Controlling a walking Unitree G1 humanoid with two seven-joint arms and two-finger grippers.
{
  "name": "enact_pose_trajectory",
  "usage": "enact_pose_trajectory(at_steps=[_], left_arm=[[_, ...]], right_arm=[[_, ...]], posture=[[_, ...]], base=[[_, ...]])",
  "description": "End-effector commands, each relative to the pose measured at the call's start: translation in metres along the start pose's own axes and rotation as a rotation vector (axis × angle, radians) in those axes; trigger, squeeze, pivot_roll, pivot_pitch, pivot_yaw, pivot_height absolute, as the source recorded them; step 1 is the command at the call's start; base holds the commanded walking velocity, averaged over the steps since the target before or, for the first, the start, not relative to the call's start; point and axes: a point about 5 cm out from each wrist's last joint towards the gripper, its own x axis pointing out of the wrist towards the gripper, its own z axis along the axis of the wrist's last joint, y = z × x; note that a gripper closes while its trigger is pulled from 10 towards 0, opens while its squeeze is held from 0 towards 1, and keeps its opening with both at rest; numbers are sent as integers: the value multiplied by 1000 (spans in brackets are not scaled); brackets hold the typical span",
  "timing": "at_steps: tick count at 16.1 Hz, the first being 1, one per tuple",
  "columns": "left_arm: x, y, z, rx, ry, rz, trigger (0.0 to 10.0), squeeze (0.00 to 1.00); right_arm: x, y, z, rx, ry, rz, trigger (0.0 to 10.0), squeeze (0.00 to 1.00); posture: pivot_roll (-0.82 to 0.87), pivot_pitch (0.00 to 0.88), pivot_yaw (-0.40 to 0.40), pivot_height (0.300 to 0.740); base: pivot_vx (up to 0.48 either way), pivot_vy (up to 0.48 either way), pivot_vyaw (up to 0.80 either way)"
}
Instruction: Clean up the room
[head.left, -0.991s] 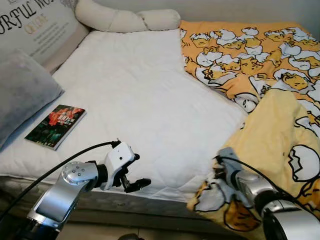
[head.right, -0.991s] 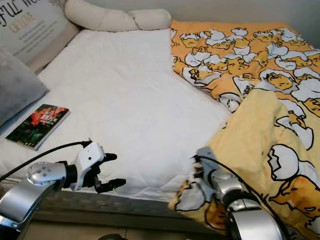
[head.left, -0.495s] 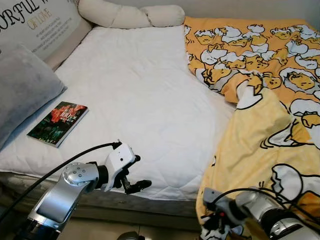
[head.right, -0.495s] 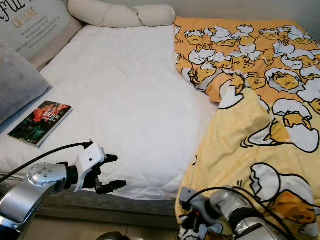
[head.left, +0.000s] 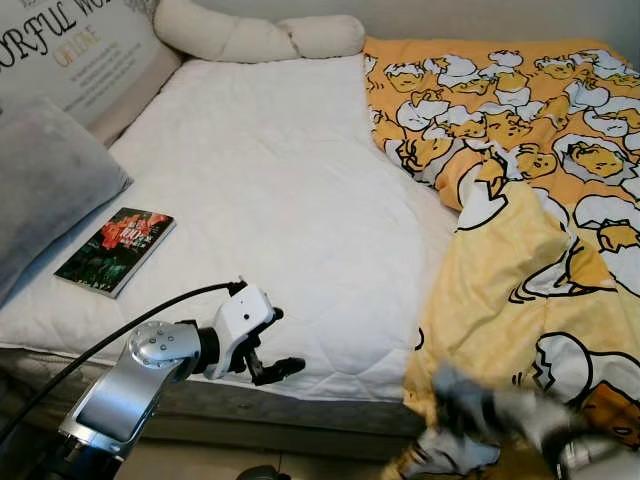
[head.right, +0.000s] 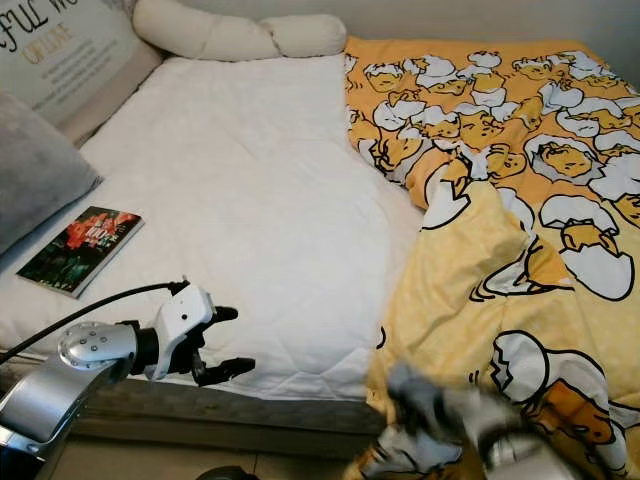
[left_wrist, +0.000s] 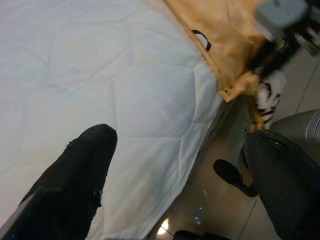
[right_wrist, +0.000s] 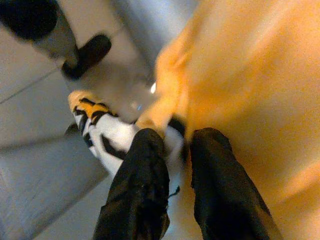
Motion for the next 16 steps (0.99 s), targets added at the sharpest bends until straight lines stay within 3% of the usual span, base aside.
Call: enact_pose_trajectory(at_steps=[1, 7, 10, 11, 14, 16], left_arm=[[0, 0, -1, 9, 12, -10, 10000, 0], [2, -1, 0, 15, 9, -16, 10000, 0], [2, -1, 0, 19, 7, -19, 10000, 0], [2, -2, -1, 22, 7, -20, 10000, 0], [2, -3, -1, 25, 8, -22, 10000, 0], [2, -3, -2, 28, 9, -23, 10000, 0]], right_arm=[[-4, -5, 13, -26, -54, 41, 10000, 1000], [-34, -34, 71, -45, -321, 121, 10000, 1000], [-48, -54, 96, 13, -444, -70, 10000, 1000], [-50, -67, 102, 64, -436, -263, 10000, 1000], [-46, -71, 98, 125, -372, -403, 10000, 1000], [-43, -75, 93, 221, -334, -528, 10000, 1000]], posture=[[126, 0, 66, 740], [118, 0, 65, 740], [114, 0, 65, 740], [114, 0, 65, 740], [116, 0, 64, 740], [117, 0, 64, 740]], base=[[0, 0, 0], [0, 0, 0], [0, 0, 0], [0, 0, 0], [0, 0, 0], [0, 0, 0]])
